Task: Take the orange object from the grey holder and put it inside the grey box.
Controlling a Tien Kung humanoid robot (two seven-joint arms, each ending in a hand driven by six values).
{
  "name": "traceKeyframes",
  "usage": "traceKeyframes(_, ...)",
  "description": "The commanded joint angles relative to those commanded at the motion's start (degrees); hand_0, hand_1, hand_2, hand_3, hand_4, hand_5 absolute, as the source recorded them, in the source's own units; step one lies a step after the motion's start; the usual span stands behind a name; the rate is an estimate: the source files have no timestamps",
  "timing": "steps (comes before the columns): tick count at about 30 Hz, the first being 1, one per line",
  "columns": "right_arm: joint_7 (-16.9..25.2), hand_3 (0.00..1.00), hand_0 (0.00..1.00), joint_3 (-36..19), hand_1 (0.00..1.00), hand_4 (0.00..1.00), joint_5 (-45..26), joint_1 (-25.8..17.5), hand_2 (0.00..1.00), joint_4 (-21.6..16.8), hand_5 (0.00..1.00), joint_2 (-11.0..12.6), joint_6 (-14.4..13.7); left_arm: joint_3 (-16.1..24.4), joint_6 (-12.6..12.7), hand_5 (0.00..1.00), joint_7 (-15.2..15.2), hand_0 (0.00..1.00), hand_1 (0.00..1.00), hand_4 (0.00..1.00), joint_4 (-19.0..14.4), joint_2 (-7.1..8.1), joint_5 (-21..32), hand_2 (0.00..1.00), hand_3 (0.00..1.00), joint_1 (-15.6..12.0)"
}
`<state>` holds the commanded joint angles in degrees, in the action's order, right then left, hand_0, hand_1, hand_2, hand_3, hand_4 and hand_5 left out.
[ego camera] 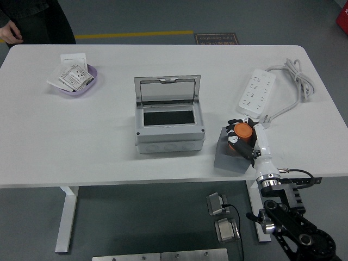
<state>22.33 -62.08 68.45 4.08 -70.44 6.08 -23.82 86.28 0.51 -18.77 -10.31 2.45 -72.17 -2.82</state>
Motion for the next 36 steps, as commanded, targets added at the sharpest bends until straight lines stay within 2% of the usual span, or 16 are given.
traceKeyframes(4,0.6,0.233,0.543,-0.1,0.299,0.002,-0.3,0.1,0.233,-0.1,0.002,0.1,-0.6,0.1,0.0,0.387,0.0,0.637,0.654,0.690,0.0,0.00,-0.1,0.479,0.638,0.0)
traceKeyframes(5,1.0,0.246,0.521,-0.1,0.242,0.002,-0.5,0.1,0.223,-0.1,0.002,0.1,-0.9,0.1,0.0,0.390,0.0,0.637,0.653,0.690,0.0,0.01,-0.2,0.480,0.638,0.0)
traceKeyframes(10,2.3,0.246,0.521,-0.3,0.242,0.002,0.0,0.1,0.223,-1.7,0.002,0.3,-2.7,0.4,0.1,0.390,0.0,0.637,0.653,0.690,0.0,-0.04,-0.6,0.480,0.638,0.0)
traceKeyframes(11,2.3,0.249,0.465,-0.3,0.187,0.002,0.4,0.1,0.221,-2.2,0.002,0.4,-2.9,0.5,0.1,0.398,0.0,0.637,0.653,0.691,0.0,-0.06,-0.7,0.481,0.639,0.0)
traceKeyframes(16,1.8,0.249,0.465,-0.9,0.187,0.002,2.7,0.4,0.221,-4.2,0.002,0.4,-3.4,0.6,0.0,0.398,0.0,0.637,0.653,0.691,0.0,-0.20,-1.2,0.481,0.639,0.0)
traceKeyframes(17,1.7,0.251,0.422,-1.0,0.189,0.002,3.0,0.5,0.223,-4.5,0.002,0.4,-3.4,0.6,0.0,0.397,0.0,0.637,0.654,0.692,0.0,-0.21,-1.2,0.482,0.641,0.1)
traceKeyframes(20,1.1,0.251,0.422,-0.9,0.189,0.002,4.1,0.8,0.223,-5.4,0.002,0.7,-3.6,0.6,0.0,0.397,0.0,0.637,0.654,0.692,0.0,-0.22,-1.3,0.482,0.641,0.0)
traceKeyframes(25,-2.3,0.253,0.428,0.5,0.197,0.002,8.8,2.8,0.224,-6.5,0.002,1.7,-4.7,0.7,0.0,0.407,-0.1,0.637,0.653,0.695,0.0,-0.20,-1.4,0.484,0.641,0.0)
traceKeyframes(29,-6.9,0.253,0.425,3.3,0.197,0.002,14.1,7.0,0.224,-6.4,0.002,3.0,-6.3,1.0,0.0,0.416,-0.1,0.636,0.652,0.697,0.0,-0.08,-1.6,0.485,0.641,0.1)
traceKeyframes(34,-11.9,0.253,0.425,7.2,0.197,0.002,20.7,12.9,0.224,-3.4,0.002,2.9,-7.0,1.3,0.0,0.416,-0.3,0.636,0.652,0.697,0.0,0.20,-1.9,0.485,0.641,0.2)
traceKeyframes(35,-12.8,0.274,0.099,8.0,0.184,0.002,22.1,14.2,0.254,-2.5,0.002,2.6,-7.0,1.4,0.0,0.435,-0.3,0.637,0.652,0.700,0.0,0.25,-1.9,0.484,0.642,0.2)
traceKeyframes(36,-13.7,0.274,0.099,8.7,0.184,0.002,23.4,15.5,0.254,-1.7,0.002,2.4,-6.9,1.5,0.1,0.435,-0.3,0.637,0.652,0.700,0.0,0.30,-2.0,0.484,0.642,0.2)
